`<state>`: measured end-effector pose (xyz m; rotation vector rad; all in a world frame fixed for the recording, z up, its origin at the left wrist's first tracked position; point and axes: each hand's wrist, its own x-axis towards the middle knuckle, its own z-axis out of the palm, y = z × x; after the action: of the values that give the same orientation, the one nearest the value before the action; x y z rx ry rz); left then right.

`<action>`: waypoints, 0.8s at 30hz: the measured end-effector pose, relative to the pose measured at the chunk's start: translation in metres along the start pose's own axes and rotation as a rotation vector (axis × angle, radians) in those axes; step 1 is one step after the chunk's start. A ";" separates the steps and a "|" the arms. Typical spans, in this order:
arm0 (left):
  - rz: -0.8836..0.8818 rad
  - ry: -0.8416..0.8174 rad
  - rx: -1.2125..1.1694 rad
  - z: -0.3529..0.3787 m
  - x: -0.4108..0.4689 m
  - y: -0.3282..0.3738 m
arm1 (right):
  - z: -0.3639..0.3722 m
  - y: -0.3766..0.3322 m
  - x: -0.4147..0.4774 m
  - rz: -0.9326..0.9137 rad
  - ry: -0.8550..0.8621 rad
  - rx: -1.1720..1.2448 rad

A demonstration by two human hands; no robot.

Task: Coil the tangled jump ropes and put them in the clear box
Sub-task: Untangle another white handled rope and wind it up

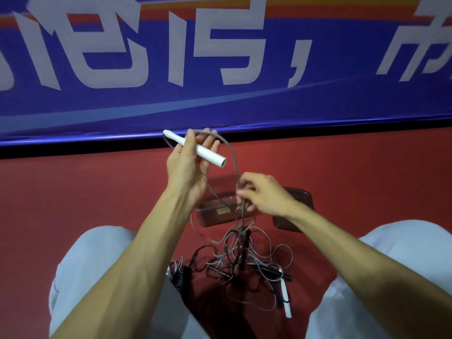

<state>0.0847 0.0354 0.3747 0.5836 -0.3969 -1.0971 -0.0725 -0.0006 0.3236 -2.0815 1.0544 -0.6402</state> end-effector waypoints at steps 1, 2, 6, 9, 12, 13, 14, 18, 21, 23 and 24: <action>0.005 -0.006 0.061 -0.002 0.002 0.000 | -0.005 -0.008 0.001 -0.013 0.104 0.125; 0.004 -0.012 0.169 -0.005 0.002 -0.002 | -0.011 -0.017 0.002 -0.051 0.228 0.252; -0.073 -0.163 0.715 -0.013 -0.005 -0.021 | -0.034 -0.030 0.006 -0.136 0.472 0.512; -0.159 -0.433 1.112 -0.015 -0.016 -0.033 | -0.029 -0.022 0.003 0.004 0.462 0.530; -0.202 -0.545 1.197 -0.018 -0.020 -0.042 | -0.036 -0.027 0.005 0.010 0.536 0.669; -0.187 -0.542 1.212 -0.020 -0.019 -0.044 | -0.040 -0.029 0.006 0.015 0.547 0.725; -0.168 -0.541 1.248 -0.021 -0.018 -0.045 | -0.043 -0.031 0.006 0.025 0.558 0.789; -0.095 -0.549 1.374 -0.026 -0.015 -0.052 | -0.047 -0.027 0.007 0.097 0.543 0.984; -0.024 -0.500 1.347 -0.027 -0.014 -0.054 | -0.048 -0.024 0.008 0.161 0.527 1.107; 0.011 -0.468 1.262 -0.025 -0.015 -0.054 | -0.049 -0.022 0.007 0.188 0.522 1.132; 0.012 -0.440 1.175 -0.022 -0.016 -0.052 | -0.049 -0.021 0.007 0.206 0.512 1.124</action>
<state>0.0536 0.0379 0.3244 1.3559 -1.4665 -0.8944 -0.0920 -0.0160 0.3715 -0.8400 0.8281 -1.3113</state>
